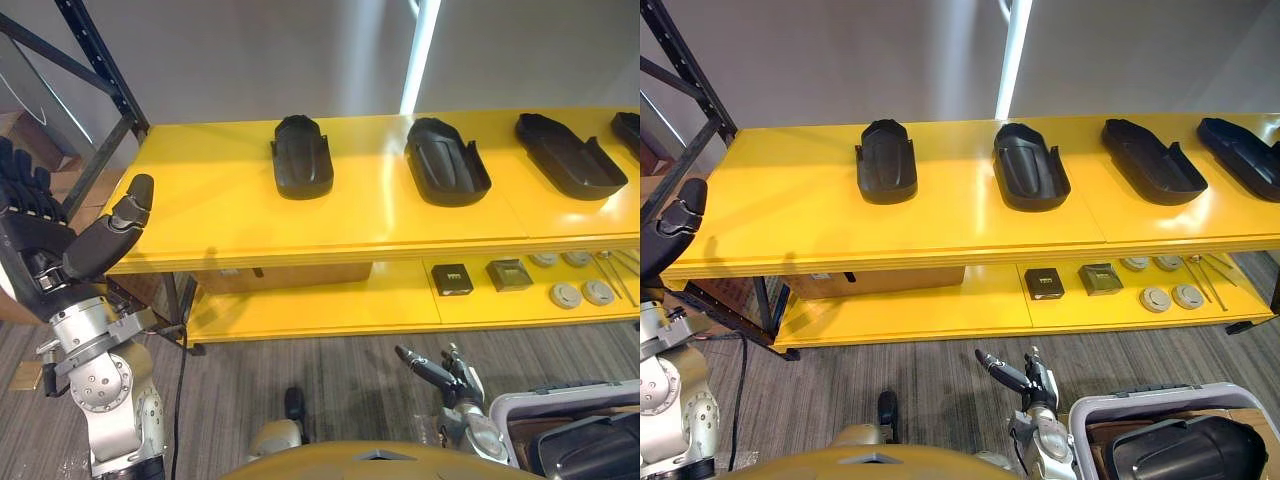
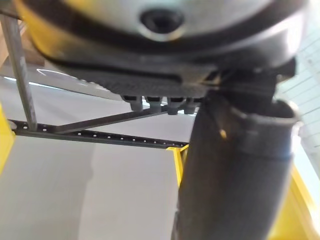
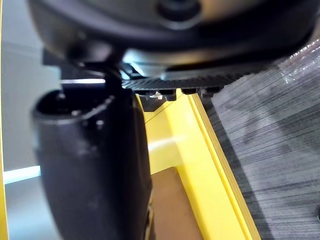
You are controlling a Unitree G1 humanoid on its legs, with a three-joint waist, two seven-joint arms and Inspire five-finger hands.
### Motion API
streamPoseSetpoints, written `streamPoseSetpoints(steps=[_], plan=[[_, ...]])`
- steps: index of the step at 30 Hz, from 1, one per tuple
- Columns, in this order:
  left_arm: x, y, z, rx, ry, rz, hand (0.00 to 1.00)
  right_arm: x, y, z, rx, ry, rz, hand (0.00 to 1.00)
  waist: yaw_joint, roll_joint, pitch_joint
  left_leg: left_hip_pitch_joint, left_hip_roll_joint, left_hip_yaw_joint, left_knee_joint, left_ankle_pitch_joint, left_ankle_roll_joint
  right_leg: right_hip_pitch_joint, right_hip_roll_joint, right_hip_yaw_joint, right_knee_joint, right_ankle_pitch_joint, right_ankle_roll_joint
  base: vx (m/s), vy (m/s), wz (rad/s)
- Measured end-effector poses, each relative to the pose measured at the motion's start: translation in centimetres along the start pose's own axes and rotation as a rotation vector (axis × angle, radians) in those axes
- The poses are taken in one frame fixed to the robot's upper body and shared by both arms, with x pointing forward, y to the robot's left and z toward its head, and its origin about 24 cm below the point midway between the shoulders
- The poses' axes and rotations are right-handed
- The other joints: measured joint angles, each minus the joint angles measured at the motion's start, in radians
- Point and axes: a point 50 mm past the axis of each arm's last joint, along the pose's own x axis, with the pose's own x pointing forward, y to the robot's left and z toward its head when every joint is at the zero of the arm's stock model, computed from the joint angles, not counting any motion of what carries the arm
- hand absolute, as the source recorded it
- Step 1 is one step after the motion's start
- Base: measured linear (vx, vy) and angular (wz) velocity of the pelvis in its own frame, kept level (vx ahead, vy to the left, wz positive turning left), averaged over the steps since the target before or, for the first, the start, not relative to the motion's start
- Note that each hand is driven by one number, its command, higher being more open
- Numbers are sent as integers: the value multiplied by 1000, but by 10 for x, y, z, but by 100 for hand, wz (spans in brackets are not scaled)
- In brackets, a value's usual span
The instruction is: Walk over and take three plastic housings, then place them on the shelf
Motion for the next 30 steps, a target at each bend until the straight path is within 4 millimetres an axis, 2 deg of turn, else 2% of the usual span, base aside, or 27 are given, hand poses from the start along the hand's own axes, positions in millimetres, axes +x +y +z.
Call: streamPoseSetpoints(steps=[4, 7, 10, 12, 15, 19, 21, 22, 27, 30], plan=[[1, -15, -6, 20, 37, -76, 100, -8, -11, -24, 12, 116, -50, 100, 0, 0, 0, 2, 1, 6, 0, -1, -1, 0, 0, 5, 0, 0, 0, 0, 0, -4], [6, -32, -15, 152, 92, -244, 100, -16, -24, -43, 50, 235, -134, 100, -2, 0, 0, 1, 4, 14, 0, -3, -2, -9, 0, 17, 0, 0, 0, -3, -1, -11], [19, -46, -28, 306, 136, -425, 100, -21, -34, -52, 91, 296, -194, 100, -11, -1, 0, 3, 7, 26, 0, -9, 5, -15, 0, 30, 0, 1, 2, -3, 0, -13], [36, -42, -47, 467, 203, -492, 100, -23, -36, -56, 107, 340, -204, 100, -38, -1, 0, 8, 11, 36, 0, -14, 6, -16, -1, 41, -1, -2, 5, 18, -8, -14], [53, -30, -65, 586, 296, -488, 100, -27, -38, -62, 113, 382, -210, 100, -50, -4, -1, 24, 14, 66, 0, -23, -3, -16, -1, 66, -5, -3, 4, 40, -13, -30], [80, -25, -64, 697, 297, -511, 100, -30, -40, -66, 130, 414, -219, 100, -51, -5, -2, 25, 15, 73, 0, -29, -10, -12, -2, 76, -17, 2, 6, 80, -23, -6], [103, -25, -60, 756, 288, -525, 100, -31, -42, -68, 144, 429, -227, 100, -48, -6, -1, 40, 13, 79, 0, -28, -10, 3, -2, 80, -18, 4, 9, 83, -33, -7], [108, -26, -59, 772, 286, -536, 100, -31, -41, -68, 145, 427, -226, 100, -47, -6, -1, 45, 13, 81, 0, -29, -12, 6, -2, 81, -18, 2, 9, 67, -38, -7], [139, -50, -49, 837, 251, -661, 100, -24, -38, -60, 165, 399, -209, 100, -53, -2, 0, 62, 16, 87, 0, -37, -22, 19, -1, 85, -18, -7, 2, 28, -35, -4], [148, -67, -49, 833, 256, -735, 100, -22, -37, -59, 169, 399, -208, 100, -55, 0, 2, 73, 16, 97, 0, -41, -25, 23, -2, 91, -18, -8, -1, 2, -14, -10]])
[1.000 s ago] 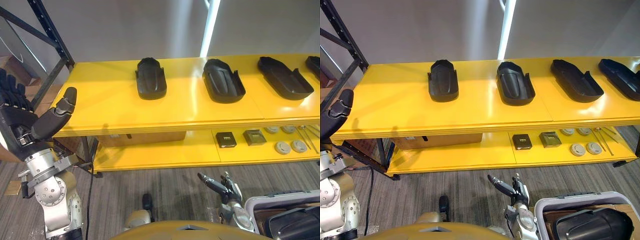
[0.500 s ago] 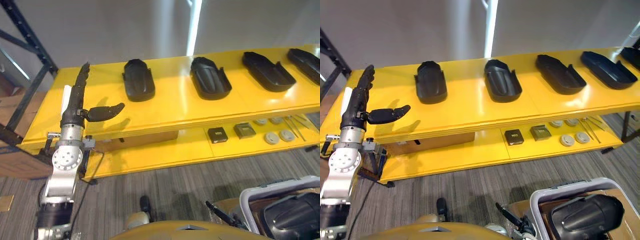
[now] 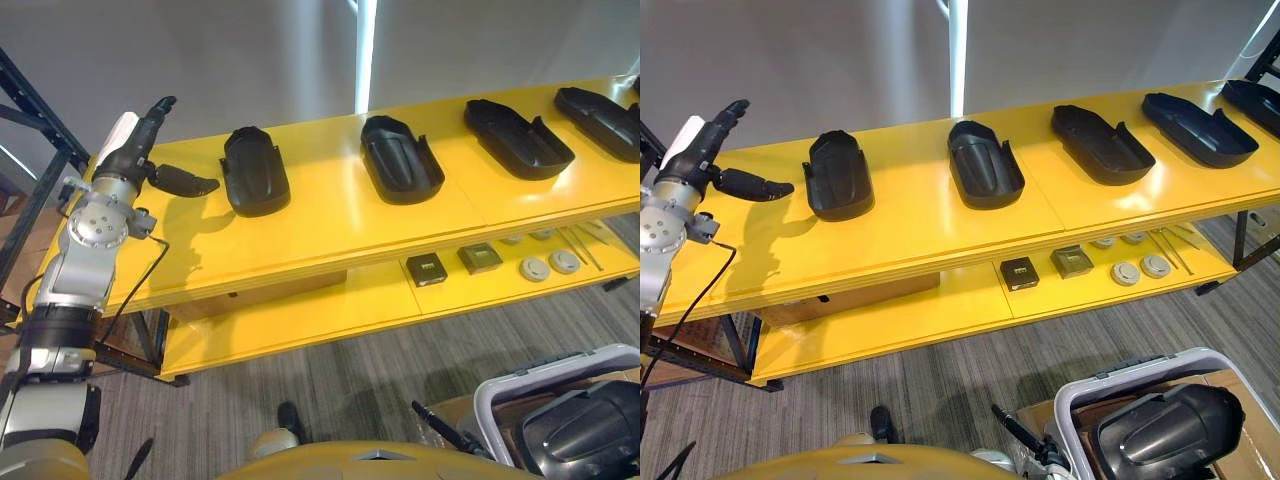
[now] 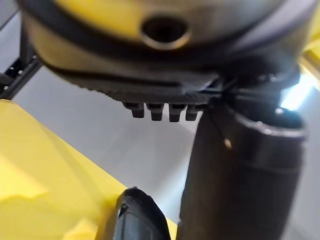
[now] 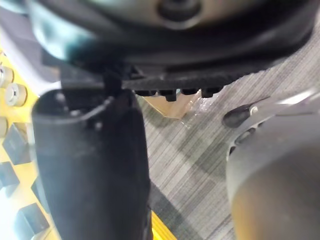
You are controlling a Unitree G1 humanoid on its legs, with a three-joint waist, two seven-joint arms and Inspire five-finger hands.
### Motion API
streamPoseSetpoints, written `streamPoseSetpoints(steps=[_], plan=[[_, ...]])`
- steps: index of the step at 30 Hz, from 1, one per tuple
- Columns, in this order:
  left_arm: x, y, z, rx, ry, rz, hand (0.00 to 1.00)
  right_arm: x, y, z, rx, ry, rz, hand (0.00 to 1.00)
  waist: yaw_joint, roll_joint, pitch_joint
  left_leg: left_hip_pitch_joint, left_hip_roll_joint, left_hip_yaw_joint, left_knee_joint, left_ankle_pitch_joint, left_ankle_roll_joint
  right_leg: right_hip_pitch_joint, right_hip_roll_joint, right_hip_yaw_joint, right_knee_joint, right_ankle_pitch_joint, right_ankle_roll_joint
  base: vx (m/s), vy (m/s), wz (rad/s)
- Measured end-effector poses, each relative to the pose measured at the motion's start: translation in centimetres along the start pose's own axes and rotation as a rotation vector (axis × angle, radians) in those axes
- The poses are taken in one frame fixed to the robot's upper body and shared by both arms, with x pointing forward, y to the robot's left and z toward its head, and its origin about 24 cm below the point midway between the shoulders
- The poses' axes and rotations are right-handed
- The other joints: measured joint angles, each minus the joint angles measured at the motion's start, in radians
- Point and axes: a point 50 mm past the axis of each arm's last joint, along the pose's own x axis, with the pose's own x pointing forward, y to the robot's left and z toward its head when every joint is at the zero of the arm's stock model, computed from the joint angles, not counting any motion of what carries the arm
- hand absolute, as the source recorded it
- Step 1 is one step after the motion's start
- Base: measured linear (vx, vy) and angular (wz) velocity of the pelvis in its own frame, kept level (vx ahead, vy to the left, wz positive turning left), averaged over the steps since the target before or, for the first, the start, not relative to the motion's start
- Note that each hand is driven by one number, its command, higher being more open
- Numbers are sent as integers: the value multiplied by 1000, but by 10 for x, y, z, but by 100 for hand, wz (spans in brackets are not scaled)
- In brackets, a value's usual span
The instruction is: Walk over and take three plastic housings, then place them on the shelf
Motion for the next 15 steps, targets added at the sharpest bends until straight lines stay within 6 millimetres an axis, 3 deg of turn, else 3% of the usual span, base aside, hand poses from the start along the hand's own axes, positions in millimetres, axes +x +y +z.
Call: streamPoseSetpoints(steps=[6, 12, 15], plan=[[13, -18, 24, 27, -54, -237, 100, -1, -3, -7, 23, 27, -17, 100, -17, 1, 0, 1, 0, 13, 0, -2, 0, -9, 0, 20, 4, -1, -4, -6, -5, -7], [9, -56, 11, 28, 75, -556, 100, -1, -2, -8, 34, 29, -25, 100, -37, -1, 2, 14, 0, 21, 0, -10, -4, 0, -1, 20, 1, -6, -11, 2, -6, -4], [7, -64, -3, 17, 146, -603, 100, -1, -1, -9, 35, 29, -24, 100, -36, -7, 4, 17, 1, 21, 0, -12, -7, 2, -3, 20, 1, -9, -17, 0, 0, 0]])
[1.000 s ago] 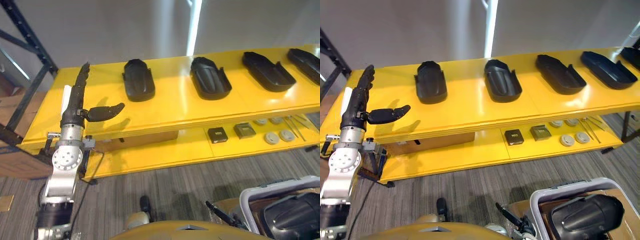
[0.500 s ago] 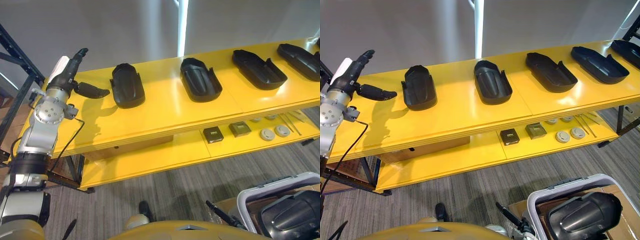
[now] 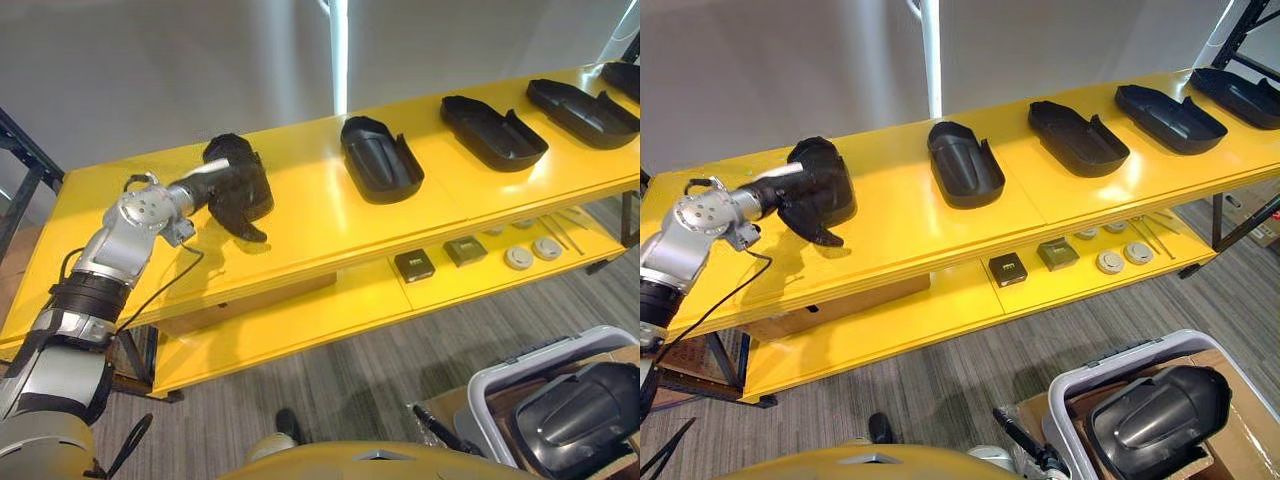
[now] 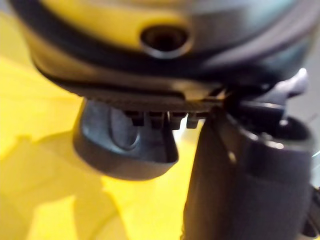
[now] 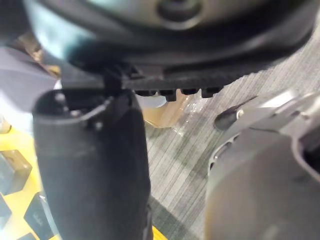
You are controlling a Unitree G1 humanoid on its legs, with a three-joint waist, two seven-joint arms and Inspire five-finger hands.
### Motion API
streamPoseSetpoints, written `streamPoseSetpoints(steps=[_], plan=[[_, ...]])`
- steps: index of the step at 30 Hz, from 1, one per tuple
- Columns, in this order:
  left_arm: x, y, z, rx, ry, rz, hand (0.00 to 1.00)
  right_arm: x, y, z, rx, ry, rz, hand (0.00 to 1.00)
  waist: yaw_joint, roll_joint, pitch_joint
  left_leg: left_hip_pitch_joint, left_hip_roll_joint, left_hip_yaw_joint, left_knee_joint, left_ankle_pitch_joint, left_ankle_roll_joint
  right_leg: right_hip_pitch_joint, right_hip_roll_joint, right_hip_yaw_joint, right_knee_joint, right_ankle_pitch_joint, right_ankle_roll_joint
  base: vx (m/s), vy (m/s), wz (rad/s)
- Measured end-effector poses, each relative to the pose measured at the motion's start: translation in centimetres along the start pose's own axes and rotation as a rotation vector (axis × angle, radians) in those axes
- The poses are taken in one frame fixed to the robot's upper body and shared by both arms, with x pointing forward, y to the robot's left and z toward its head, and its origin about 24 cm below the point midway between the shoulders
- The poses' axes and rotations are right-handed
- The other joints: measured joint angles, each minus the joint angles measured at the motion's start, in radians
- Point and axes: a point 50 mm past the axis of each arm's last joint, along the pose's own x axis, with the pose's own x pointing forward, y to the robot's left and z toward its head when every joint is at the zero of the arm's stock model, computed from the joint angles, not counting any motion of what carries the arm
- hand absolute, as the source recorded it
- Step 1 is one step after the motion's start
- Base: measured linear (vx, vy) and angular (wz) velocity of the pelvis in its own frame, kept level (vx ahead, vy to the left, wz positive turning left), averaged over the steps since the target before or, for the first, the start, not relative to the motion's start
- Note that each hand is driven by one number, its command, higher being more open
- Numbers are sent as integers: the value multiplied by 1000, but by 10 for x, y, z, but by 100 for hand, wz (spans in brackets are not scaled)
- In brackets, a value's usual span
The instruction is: Walk over and take three plastic housings, then place them on the shelf
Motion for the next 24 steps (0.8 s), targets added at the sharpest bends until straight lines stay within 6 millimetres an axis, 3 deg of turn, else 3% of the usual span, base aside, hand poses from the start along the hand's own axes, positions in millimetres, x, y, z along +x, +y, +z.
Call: streamPoseSetpoints(steps=[5, 12, 24], plan=[[1, 1, -14, 9, 100, 19, 100, 0, 2, -3, -2, 9, 5, 100, 9, -19, 10, 4, -1, 1, 0, -4, -4, 4, 3, 1, 1, -6, -11, 0, 0, 0], [-1, 6, -23, 66, 152, 88, 100, 0, 3, -2, -20, 8, 13, 100, 12, -20, 11, 2, -2, 0, 0, -10, -5, 3, 4, 1, 1, -17, -28, 0, 0, 0], [1, -1, -9, 26, 21, -29, 100, 2, 10, 3, -28, -5, 33, 100, 11, -28, 17, 20, -3, 0, 0, -19, -12, 14, 4, 3, 19, -27, -44, -1, -4, 1]])
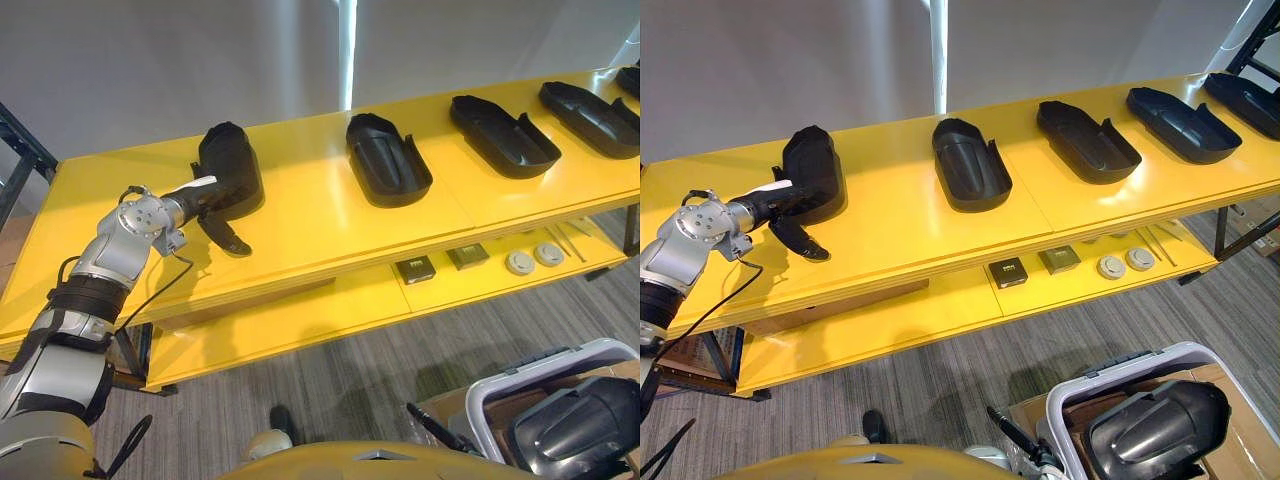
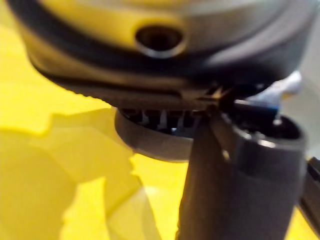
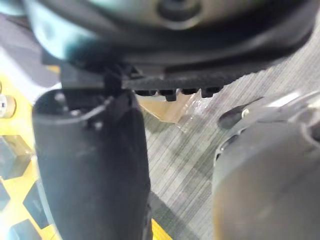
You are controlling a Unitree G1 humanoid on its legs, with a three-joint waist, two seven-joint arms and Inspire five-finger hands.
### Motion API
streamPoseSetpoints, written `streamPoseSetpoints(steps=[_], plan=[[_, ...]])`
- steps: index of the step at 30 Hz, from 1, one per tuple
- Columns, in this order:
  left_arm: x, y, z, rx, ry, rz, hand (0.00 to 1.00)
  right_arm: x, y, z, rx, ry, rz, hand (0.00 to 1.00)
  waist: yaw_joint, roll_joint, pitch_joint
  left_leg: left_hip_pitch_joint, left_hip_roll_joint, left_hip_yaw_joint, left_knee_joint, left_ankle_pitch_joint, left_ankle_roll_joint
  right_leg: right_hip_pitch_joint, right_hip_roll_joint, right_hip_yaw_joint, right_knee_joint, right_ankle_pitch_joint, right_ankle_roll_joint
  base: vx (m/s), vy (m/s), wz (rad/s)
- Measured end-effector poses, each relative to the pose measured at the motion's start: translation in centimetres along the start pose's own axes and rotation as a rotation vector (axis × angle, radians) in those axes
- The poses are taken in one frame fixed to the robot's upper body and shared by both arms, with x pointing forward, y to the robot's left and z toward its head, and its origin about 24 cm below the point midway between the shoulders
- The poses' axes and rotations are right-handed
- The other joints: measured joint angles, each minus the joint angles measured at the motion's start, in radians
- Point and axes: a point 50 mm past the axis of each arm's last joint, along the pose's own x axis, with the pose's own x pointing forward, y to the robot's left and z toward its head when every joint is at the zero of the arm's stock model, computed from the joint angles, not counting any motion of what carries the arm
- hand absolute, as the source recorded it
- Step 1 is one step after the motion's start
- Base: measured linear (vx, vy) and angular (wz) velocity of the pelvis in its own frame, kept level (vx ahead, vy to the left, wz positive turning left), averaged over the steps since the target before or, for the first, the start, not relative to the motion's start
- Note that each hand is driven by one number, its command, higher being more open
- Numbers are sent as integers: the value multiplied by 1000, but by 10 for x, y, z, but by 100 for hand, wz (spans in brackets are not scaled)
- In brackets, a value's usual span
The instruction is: Walk over and take three plastic housings, then place them on the shelf
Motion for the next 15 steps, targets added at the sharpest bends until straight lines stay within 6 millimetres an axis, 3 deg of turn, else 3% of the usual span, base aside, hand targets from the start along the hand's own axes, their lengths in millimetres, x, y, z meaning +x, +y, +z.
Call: streamPoseSetpoints(steps=[7, 15], plan=[[9, -32, 39, -86, -182, -184, 100, 2, 5, 3, -4, 0, 9, 100, -3, -7, 7, 24, -1, 5, 0, -10, 1, 22, -1, 0, 0, -8, -14, -28, -11, -3], [13, -42, 47, -67, -228, -202, 100, 3, 10, 8, -10, -9, 20, 100, -3, -10, 8, 24, -2, 2, 0, -14, -1, 24, -1, -3, 0, -13, -20, 0, -8, 1]])
